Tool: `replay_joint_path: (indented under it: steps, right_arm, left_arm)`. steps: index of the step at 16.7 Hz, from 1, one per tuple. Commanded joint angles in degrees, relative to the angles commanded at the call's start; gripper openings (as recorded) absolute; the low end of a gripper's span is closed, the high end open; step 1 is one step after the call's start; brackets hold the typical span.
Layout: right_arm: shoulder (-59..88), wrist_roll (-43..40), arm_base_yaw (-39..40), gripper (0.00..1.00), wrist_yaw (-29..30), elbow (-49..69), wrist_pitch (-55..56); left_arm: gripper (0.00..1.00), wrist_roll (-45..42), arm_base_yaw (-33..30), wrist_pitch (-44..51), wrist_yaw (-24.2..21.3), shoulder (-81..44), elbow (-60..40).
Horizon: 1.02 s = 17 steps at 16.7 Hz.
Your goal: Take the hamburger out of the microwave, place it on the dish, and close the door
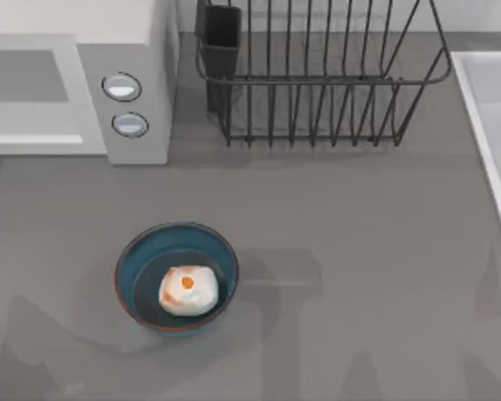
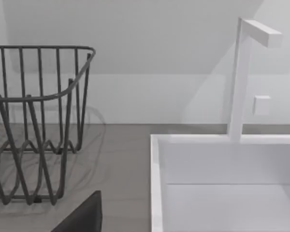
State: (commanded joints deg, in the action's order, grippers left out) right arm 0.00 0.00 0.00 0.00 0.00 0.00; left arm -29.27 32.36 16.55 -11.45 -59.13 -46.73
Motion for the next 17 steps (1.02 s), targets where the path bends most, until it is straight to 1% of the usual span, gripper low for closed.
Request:
replay_joint_path:
  steps: [3, 5, 7, 10, 12, 17]
  right_arm:
    - [0.0, 0.0, 0.0, 1.00, 0.0, 0.0, 0.0]
    - [0.0, 0.0, 0.0, 1.00, 0.0, 0.0, 0.0]
    - [0.0, 0.0, 0.0, 1.00, 0.0, 0.0, 0.0]
    - [0.0, 0.0, 0.0, 1.00, 0.0, 0.0, 0.0]
    - [0.0, 0.0, 0.0, 1.00, 0.0, 0.0, 0.0]
    - [0.0, 0.0, 0.0, 1.00, 0.0, 0.0, 0.0]
  left_arm:
    - [0.00, -8.3, 10.3, 8.9, -7.8, -16.2, -14.9]
    - [0.00, -13.2, 16.1, 14.5, -13.3, -25.5, -22.8]
    - [0.00, -17.4, 20.9, 19.5, -18.4, -33.0, -28.5]
    - [0.00, -22.0, 26.0, 25.2, -24.6, -40.0, -32.7]
    - [0.00, -23.6, 27.7, 27.1, -26.8, -41.7, -33.4]
    - [0.00, -23.8, 27.7, 27.3, -26.9, -41.8, -33.3]
